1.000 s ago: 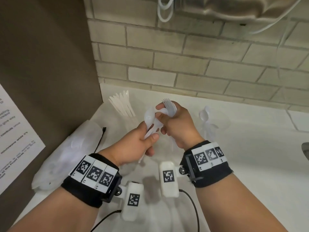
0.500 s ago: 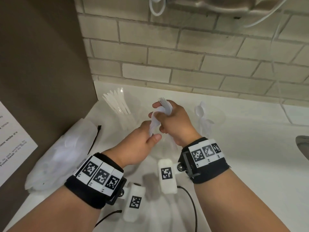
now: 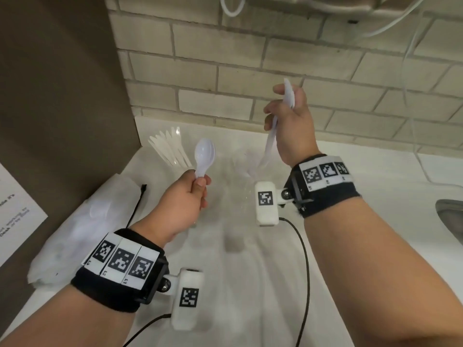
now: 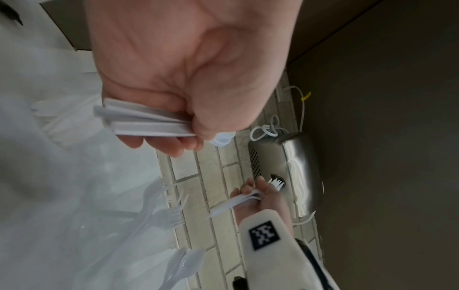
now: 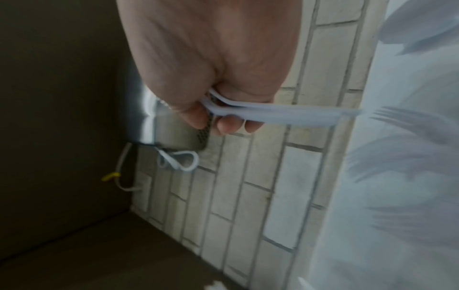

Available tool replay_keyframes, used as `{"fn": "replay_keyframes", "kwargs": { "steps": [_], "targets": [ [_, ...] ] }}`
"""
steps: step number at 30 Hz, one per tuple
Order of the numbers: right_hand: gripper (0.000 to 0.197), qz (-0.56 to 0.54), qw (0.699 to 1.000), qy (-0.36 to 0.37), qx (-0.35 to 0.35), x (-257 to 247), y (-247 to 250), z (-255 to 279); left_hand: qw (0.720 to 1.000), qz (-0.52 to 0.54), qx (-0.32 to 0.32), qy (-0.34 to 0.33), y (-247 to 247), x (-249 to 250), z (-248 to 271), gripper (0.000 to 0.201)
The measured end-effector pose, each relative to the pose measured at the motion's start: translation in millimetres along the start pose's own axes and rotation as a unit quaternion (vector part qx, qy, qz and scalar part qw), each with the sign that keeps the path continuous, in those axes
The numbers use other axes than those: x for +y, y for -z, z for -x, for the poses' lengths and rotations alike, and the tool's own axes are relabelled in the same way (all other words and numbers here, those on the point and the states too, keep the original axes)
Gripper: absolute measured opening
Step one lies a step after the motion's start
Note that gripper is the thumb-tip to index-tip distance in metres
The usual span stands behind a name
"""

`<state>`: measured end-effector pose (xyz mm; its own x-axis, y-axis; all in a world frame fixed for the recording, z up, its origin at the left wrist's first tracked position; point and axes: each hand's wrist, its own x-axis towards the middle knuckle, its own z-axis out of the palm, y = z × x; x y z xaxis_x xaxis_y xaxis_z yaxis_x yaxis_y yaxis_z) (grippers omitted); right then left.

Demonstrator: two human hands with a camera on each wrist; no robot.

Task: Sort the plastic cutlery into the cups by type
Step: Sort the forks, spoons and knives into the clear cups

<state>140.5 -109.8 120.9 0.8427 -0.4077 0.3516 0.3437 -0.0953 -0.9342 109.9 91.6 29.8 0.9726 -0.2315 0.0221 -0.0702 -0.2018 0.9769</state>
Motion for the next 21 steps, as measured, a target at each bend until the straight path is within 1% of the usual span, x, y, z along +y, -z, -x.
{"fn": "replay_keyframes", "kwargs": {
  "steps": [3, 5, 7, 10, 12, 15, 17, 19, 21],
  "targets": [
    [0.029, 0.029, 0.999, 0.005, -0.014, 18, -3, -4, 1.0, 0.005, -0.006, 0.0, -1, 0, 1, 0.025],
    [0.03, 0.041, 0.999, -0.009, -0.002, 35, -2, -5, 1.0, 0.015, -0.012, 0.004, -2, -2, 1, 0.025],
    [0.03, 0.023, 0.999, -0.043, 0.021, 53, 0, -3, 1.0, 0.02, -0.013, 0.008, -2, -2, 1, 0.025],
    [0.023, -0.038, 0.99, -0.127, 0.041, 80, 3, 3, 1.0, 0.017, -0.017, 0.012, -2, -3, 2, 0.024],
    [0.02, -0.067, 0.985, -0.149, 0.046, 88, 1, 6, 1.0, 0.018, -0.017, 0.013, -2, -3, 2, 0.024],
    [0.019, -0.075, 0.985, -0.155, 0.033, 86, -8, 6, 1.0, 0.013, -0.018, 0.012, -5, -4, 1, 0.024],
    [0.019, -0.051, 0.987, -0.153, 0.018, 84, -14, 6, 1.0, 0.007, -0.021, 0.013, -6, -4, 1, 0.024],
    [0.026, -0.009, 0.989, -0.145, 0.016, 84, -17, 5, 1.0, 0.007, -0.02, 0.013, -6, -5, 2, 0.024],
    [0.032, 0.01, 0.991, -0.127, 0.036, 80, -17, 5, 1.0, 0.008, -0.016, 0.013, -4, -6, 1, 0.024]
  ]
}}
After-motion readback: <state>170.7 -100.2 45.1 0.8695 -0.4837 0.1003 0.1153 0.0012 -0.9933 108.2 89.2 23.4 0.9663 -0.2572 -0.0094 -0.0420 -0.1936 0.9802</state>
